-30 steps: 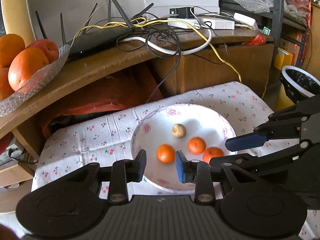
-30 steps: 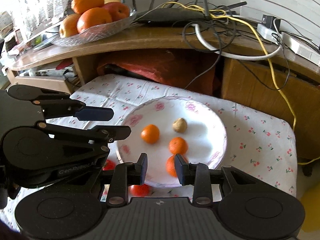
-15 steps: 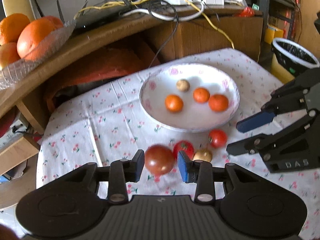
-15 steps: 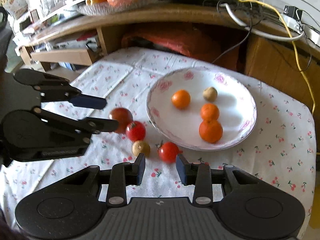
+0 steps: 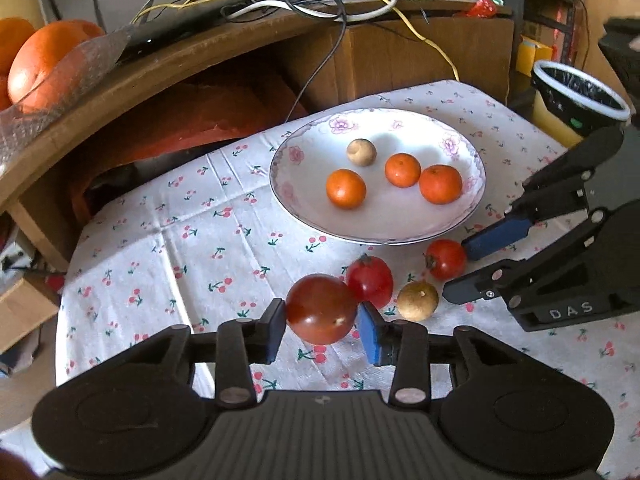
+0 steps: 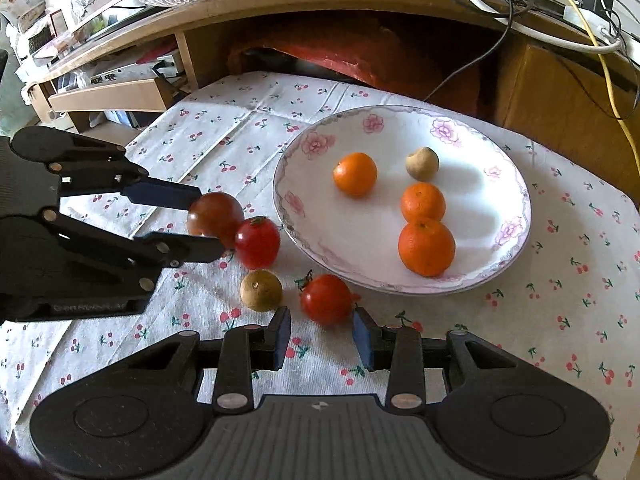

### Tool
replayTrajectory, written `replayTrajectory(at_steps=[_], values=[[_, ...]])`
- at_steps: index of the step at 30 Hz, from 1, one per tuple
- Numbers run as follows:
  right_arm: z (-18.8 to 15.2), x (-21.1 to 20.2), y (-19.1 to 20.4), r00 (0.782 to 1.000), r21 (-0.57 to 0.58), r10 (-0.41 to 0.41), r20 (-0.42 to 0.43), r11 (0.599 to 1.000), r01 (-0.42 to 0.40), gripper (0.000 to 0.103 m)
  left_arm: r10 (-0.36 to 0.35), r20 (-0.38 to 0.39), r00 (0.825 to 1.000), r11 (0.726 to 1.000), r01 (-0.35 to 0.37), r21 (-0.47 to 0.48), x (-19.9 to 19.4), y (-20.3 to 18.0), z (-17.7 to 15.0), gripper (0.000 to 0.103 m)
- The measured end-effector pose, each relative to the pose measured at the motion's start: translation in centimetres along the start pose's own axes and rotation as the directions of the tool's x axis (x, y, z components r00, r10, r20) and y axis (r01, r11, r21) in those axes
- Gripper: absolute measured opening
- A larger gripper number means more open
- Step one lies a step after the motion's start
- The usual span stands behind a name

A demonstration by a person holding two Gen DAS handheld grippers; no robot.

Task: Organize fruits
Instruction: 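Grasp the dark red tomato with the left gripper while the right grasps a red tomato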

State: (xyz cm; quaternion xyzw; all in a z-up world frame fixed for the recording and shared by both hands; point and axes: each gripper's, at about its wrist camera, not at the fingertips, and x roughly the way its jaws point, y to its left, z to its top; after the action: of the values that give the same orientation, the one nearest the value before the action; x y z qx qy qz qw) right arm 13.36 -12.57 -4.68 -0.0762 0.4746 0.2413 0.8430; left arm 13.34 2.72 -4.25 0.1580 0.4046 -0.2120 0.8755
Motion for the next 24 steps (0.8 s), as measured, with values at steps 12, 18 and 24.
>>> replayTrajectory(at_steps=[12,18,24], values=[[0.5,0.7,-0.3,1.000,-0.003,0.001,0.024,1.000,-0.001,0.030,0.011,0.002,1.000,1.000,-0.011,-0.028,2.0,1.2,0.3,0.048],[0.6,0.7,-0.4,1.000,-0.006,0.000,0.023,1.000,0.000,0.028,0.011,0.002,1.000,0.998,-0.011,-0.058,2.8,1.8,0.4,0.049],[0.7,0.6,-0.4,1.000,-0.005,-0.005,0.017,1.000,0.005,0.025,0.017,0.007,1.000,0.998,-0.016,-0.066,3.2,1.7,0.8,0.048]])
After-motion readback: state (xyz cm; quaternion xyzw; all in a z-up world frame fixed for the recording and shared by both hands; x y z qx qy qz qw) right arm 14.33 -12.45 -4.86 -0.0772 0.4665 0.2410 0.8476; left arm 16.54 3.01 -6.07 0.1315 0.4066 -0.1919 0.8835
